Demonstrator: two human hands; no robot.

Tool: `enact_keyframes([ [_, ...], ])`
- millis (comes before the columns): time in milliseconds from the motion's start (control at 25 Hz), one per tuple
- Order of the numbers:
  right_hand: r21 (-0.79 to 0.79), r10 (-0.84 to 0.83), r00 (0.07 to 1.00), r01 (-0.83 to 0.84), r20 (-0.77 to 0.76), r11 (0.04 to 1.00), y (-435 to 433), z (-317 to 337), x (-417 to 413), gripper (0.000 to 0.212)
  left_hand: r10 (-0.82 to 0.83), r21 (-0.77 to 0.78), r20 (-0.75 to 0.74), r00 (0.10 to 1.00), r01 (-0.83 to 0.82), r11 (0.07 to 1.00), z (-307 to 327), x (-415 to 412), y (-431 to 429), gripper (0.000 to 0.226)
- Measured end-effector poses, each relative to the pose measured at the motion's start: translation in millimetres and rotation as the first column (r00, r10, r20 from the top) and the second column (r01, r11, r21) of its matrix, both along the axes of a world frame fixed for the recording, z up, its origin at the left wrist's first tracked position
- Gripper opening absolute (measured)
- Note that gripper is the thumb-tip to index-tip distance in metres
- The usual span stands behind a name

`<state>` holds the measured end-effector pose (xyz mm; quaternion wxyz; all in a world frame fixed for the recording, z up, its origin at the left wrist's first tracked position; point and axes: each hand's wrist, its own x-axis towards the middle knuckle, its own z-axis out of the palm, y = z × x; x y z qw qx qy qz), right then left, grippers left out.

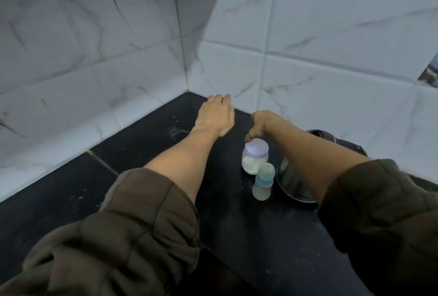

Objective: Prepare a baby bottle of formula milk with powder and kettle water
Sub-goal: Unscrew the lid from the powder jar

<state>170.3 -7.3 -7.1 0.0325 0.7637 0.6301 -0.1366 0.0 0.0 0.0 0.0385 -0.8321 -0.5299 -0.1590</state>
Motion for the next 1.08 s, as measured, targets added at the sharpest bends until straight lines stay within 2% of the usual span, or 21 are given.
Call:
enact_keyframes([
  [160, -0.127, 0.002, 0.998, 0.005, 0.057, 0.992, -4.9, -19.2, -4.6, 0.092, 0.007, -0.04, -0.026, 1.0, -0.008, 0.999, -16.5, -3.9, 0.7, 0.05],
  [320, -0.158, -0.011, 0.996, 0.025, 0.089, 0.987, -4.5, -40.5, -3.7, 0.082, 0.013, -0.094, -0.035, 0.999, -0.016, 0.995, -30.4, -11.2, 0.4, 0.056],
  [560, -0.083, 0.017, 0.998, -0.011, 0.067, 0.996, -8.6, -38.9, -18.1, 0.064, 0.036, -0.163, -0.064, 0.997, -0.046, 0.986, -36.9, -34.8, -5.8, 0.06],
  [760, -0.056, 0.111, 0.994, -0.112, -0.018, 0.992, -15.2, -10.6, -67.5, 0.063, 0.083, -0.202, -0.03, 0.996, -0.088, 0.975, -26.0, -74.2, -21.1, 0.064],
  [1080, -0.061, 0.271, 0.962, -0.273, -0.037, 0.96, -51.6, 14.6, -147.7, 0.061, 0.15, -0.456, 0.037, 0.988, -0.117, 0.882, -43.6, -137.7, -66.3, 0.108],
])
